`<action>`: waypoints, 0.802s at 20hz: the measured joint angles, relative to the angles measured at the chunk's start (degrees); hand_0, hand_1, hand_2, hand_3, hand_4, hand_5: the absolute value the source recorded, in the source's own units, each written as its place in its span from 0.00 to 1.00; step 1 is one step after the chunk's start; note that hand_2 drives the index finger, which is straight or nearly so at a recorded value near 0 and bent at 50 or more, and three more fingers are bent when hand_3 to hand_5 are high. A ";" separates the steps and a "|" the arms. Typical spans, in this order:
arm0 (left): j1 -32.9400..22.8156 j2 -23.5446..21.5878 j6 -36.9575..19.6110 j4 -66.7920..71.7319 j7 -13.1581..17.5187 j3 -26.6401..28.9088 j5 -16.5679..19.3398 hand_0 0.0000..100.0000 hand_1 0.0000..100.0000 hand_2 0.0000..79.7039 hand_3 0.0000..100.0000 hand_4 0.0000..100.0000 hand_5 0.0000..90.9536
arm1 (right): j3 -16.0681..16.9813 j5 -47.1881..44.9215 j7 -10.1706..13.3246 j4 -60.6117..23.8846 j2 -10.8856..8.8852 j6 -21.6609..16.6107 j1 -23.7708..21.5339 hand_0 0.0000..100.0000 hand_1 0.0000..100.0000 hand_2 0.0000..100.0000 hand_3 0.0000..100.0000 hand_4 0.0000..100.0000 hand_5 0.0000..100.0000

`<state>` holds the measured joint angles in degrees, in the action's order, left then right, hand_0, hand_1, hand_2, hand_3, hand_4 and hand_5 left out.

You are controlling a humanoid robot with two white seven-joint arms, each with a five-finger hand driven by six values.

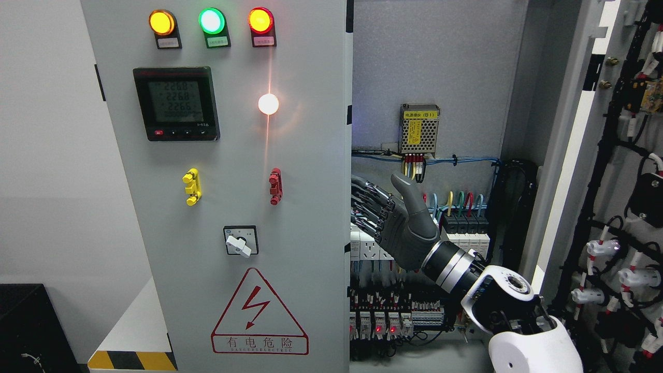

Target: Open door with both hands

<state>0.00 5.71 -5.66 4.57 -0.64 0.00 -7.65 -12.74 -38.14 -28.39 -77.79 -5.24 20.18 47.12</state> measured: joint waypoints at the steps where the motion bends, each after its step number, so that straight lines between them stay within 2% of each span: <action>1: 0.00 0.00 0.00 0.00 0.00 0.00 0.00 0.00 0.00 0.00 0.00 0.00 0.00 | -0.08 0.00 -0.10 0.05 0.01 0.00 0.09 0.19 0.00 0.00 0.00 0.00 0.00; 11: 0.00 0.00 0.00 0.00 0.00 0.00 0.00 0.00 0.00 0.00 0.00 0.00 0.00 | -0.22 0.06 -4.44 0.33 0.06 0.00 0.47 0.19 0.00 0.00 0.00 0.00 0.00; 16: 0.00 0.00 0.00 0.00 0.00 0.00 0.00 0.00 0.00 0.00 0.00 0.00 0.00 | -0.50 0.06 -4.51 0.62 0.04 0.00 0.85 0.19 0.00 0.00 0.00 0.00 0.00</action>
<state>0.00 5.71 -5.66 4.57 -0.64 0.00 -7.65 -13.25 -38.08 -32.90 -77.17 -5.21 20.19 47.97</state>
